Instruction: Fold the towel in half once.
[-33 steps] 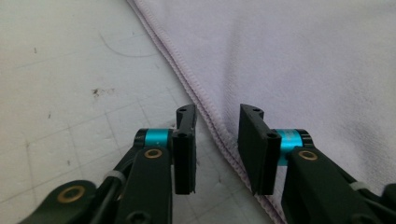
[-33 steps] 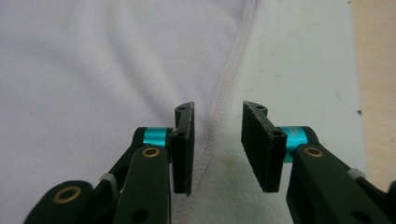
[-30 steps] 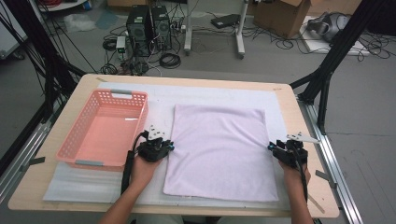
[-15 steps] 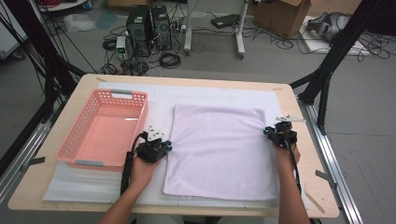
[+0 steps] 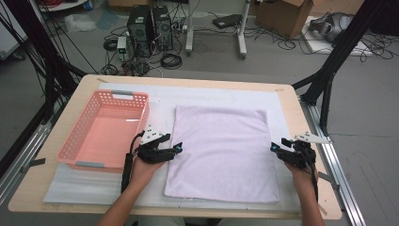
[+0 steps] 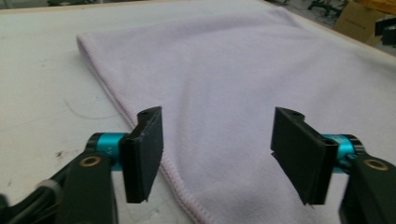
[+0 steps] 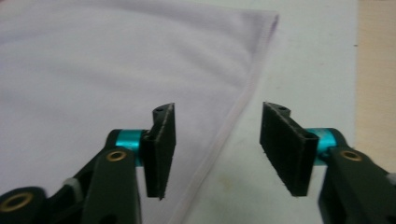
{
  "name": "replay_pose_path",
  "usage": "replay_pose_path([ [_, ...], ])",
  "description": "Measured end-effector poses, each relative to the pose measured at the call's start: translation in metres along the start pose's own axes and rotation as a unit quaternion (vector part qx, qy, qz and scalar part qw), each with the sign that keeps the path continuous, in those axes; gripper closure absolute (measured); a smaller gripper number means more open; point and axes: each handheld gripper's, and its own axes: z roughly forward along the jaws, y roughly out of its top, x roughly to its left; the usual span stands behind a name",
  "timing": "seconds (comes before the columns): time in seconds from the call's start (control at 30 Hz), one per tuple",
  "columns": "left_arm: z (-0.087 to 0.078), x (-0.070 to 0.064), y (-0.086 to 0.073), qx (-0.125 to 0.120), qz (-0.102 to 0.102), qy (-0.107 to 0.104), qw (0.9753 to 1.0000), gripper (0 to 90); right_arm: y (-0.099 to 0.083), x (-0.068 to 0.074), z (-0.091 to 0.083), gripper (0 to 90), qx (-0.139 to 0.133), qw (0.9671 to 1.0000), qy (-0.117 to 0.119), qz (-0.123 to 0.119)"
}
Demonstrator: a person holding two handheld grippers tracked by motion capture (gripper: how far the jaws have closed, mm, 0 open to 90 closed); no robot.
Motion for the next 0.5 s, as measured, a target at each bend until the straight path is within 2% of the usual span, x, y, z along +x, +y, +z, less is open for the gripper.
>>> replay_pose_path([
  [0.07, 0.0, -0.002, 0.0, -0.004, 0.001, -0.01, 0.9999, 27.1, -0.006, 0.004, -0.005, 32.5, 0.002, 0.9999, 0.011, -0.006],
  [0.13, -0.001, -0.003, 0.001, -0.012, 0.0, -0.017, 0.9998, 23.8, -0.009, 0.01, -0.01, 23.9, 0.006, 0.9998, 0.011, -0.016],
  [0.23, -0.004, -0.004, 0.004, -0.014, 0.006, -0.023, 0.9996, 20.4, -0.011, 0.014, -0.016, 22.4, -0.004, 0.9995, 0.023, -0.02],
  [0.33, -0.007, -0.003, 0.007, -0.024, 0.004, -0.031, 0.9992, 19.1, -0.012, 0.016, -0.017, 21.9, -0.009, 0.9992, 0.026, -0.029],
  [0.5, -0.01, -0.004, 0.008, -0.034, 0.01, -0.038, 0.9986, 19.2, -0.011, 0.019, -0.02, 21.4, -0.032, 0.9984, 0.03, -0.036],
])
